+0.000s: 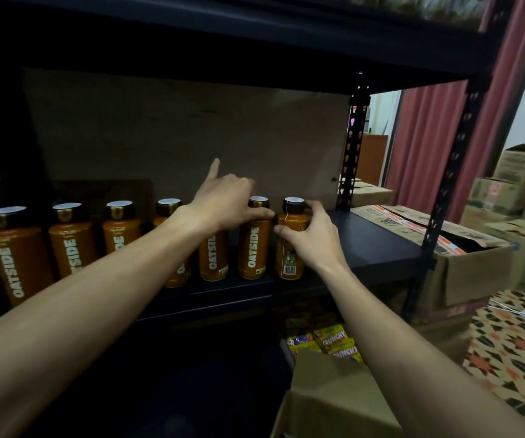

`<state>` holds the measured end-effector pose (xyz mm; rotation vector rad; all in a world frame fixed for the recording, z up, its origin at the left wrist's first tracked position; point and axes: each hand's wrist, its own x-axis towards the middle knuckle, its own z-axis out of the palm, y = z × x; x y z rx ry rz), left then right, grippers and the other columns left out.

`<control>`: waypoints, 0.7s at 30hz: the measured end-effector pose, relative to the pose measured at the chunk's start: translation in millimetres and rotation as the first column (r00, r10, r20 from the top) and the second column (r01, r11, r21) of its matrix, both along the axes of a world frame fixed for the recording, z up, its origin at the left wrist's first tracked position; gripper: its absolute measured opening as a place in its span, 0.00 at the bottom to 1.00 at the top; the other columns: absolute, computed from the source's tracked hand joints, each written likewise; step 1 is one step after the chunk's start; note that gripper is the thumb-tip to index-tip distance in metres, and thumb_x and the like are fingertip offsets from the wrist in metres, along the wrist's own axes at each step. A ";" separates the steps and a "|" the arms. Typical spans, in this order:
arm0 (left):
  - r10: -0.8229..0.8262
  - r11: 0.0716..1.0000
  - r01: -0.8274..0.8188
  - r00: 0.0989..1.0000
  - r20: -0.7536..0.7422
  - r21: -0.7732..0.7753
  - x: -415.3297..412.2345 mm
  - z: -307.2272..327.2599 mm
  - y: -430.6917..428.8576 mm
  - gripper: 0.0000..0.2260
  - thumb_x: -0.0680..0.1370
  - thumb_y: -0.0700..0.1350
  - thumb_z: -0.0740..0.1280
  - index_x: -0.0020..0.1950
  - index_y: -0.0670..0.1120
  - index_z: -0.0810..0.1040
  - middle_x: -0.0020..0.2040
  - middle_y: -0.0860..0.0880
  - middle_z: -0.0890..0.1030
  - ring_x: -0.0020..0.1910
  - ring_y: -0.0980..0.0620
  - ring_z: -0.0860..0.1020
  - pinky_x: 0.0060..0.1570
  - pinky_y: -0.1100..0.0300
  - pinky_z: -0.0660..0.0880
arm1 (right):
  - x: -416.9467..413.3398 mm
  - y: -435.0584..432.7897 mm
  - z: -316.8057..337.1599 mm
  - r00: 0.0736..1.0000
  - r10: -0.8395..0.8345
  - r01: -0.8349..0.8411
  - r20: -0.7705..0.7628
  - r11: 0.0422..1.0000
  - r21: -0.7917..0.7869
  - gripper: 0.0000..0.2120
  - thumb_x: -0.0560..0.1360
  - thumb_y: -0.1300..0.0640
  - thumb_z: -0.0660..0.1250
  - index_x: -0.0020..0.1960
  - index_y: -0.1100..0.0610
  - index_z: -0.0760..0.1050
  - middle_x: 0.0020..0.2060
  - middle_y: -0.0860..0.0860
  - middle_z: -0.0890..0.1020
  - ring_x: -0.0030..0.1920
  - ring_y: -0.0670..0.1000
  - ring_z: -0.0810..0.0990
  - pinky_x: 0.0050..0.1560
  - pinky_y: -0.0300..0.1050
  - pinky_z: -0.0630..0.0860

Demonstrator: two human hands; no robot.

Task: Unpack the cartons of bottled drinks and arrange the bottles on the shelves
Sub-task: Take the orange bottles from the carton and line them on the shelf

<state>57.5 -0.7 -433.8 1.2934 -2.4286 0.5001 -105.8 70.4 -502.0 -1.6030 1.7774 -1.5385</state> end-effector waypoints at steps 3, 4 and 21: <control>0.056 0.998 -0.057 0.998 0.030 0.030 1.6 3.4 0.2 0.26 0.76 0.70 0.59 0.53 0.48 0.77 0.45 0.51 0.83 0.55 0.50 0.80 0.76 0.40 0.39 | -4.4 3.5 -11.2 0.999 0.045 -0.044 -0.004 0.993 0.105 0.39 0.74 0.54 0.76 0.78 0.50 0.59 0.68 0.50 0.75 0.68 0.53 0.74 0.65 0.51 0.72; 0.071 0.996 -0.073 0.997 0.043 0.045 1.9 4.4 -0.3 0.27 0.75 0.70 0.59 0.54 0.47 0.77 0.46 0.50 0.83 0.56 0.49 0.80 0.76 0.39 0.39 | -5.4 4.8 -16.6 0.998 0.061 -0.060 -0.005 0.988 0.145 0.41 0.74 0.55 0.75 0.79 0.49 0.56 0.70 0.51 0.73 0.69 0.54 0.73 0.66 0.52 0.71; -0.021 0.973 -0.003 0.995 0.102 0.229 11.0 21.8 11.9 0.20 0.77 0.55 0.70 0.68 0.53 0.76 0.64 0.52 0.79 0.72 0.50 0.68 0.74 0.38 0.36 | 5.8 -2.5 -62.0 0.992 -0.049 0.067 -0.118 0.986 0.150 0.40 0.72 0.52 0.78 0.77 0.54 0.61 0.69 0.54 0.74 0.69 0.55 0.74 0.69 0.54 0.72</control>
